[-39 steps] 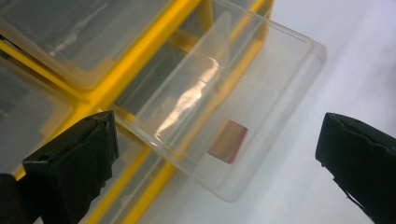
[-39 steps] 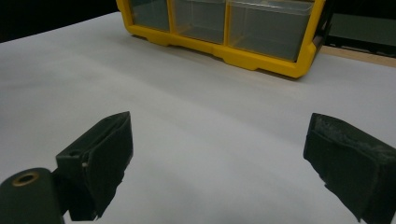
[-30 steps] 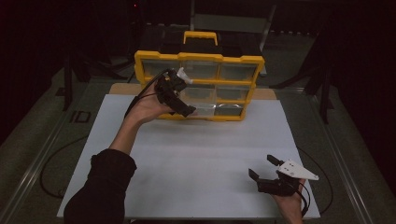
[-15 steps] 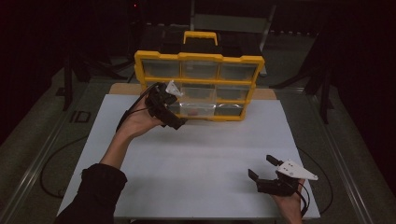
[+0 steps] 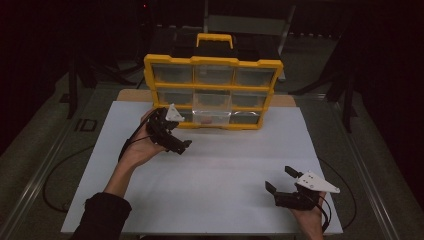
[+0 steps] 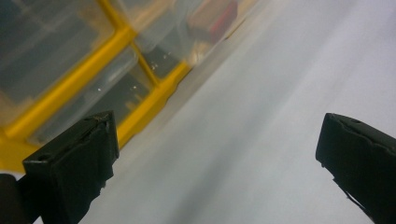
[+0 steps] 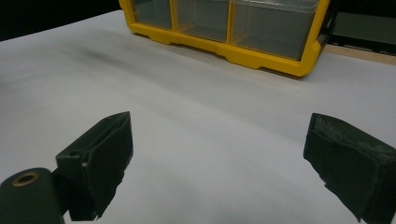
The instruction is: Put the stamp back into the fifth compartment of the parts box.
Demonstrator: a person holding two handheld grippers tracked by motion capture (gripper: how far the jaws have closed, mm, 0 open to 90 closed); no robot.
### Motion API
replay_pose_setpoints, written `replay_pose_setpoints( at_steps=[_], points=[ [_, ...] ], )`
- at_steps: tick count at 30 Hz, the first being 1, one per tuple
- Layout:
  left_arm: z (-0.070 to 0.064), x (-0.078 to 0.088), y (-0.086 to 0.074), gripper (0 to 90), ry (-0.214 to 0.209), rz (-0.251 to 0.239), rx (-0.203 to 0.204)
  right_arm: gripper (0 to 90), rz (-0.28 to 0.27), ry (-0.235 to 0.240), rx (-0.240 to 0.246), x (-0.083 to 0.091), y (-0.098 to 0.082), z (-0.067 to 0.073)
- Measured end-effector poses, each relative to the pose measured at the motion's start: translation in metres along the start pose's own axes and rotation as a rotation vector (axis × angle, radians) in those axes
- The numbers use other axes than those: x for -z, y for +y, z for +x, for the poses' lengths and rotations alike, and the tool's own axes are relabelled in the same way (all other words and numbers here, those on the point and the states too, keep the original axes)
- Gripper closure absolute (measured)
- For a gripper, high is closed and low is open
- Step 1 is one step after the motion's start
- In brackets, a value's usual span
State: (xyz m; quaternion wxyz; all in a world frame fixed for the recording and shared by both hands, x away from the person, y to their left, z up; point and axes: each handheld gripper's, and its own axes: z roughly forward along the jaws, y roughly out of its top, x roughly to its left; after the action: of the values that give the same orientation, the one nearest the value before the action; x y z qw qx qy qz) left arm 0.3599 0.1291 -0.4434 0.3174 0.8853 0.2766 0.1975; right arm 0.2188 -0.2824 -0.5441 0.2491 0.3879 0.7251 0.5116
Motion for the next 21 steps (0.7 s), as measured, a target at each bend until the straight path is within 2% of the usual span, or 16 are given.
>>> replay_pose_setpoints(
  at_steps=[7,8,9,11,18,19,21],
  points=[
    [0.001,0.004,-0.040,0.3,0.030,-0.028,0.063,8.3,0.003,0.000,0.005,-0.001,0.000,0.002],
    [0.001,0.004,-0.040,0.3,0.030,-0.028,0.063,8.3,0.003,0.000,0.005,-0.001,0.000,0.002],
    [-0.001,0.007,-0.054,0.3,0.045,-0.049,0.083,8.3,0.004,0.000,0.006,-0.001,0.000,0.002],
    [-0.002,0.010,-0.067,0.3,0.057,-0.063,0.094,8.3,0.005,0.002,0.006,-0.001,0.000,0.003],
    [-0.009,0.021,-0.107,0.3,0.103,-0.101,0.145,8.3,0.008,0.008,0.011,-0.003,0.001,0.006],
    [-0.009,0.021,-0.107,0.3,0.103,-0.101,0.145,8.3,0.008,0.008,0.011,-0.003,0.001,0.006],
    [-0.011,0.023,-0.122,0.3,0.112,-0.114,0.173,8.3,0.007,0.015,0.011,-0.005,0.001,0.007]
  ],
)
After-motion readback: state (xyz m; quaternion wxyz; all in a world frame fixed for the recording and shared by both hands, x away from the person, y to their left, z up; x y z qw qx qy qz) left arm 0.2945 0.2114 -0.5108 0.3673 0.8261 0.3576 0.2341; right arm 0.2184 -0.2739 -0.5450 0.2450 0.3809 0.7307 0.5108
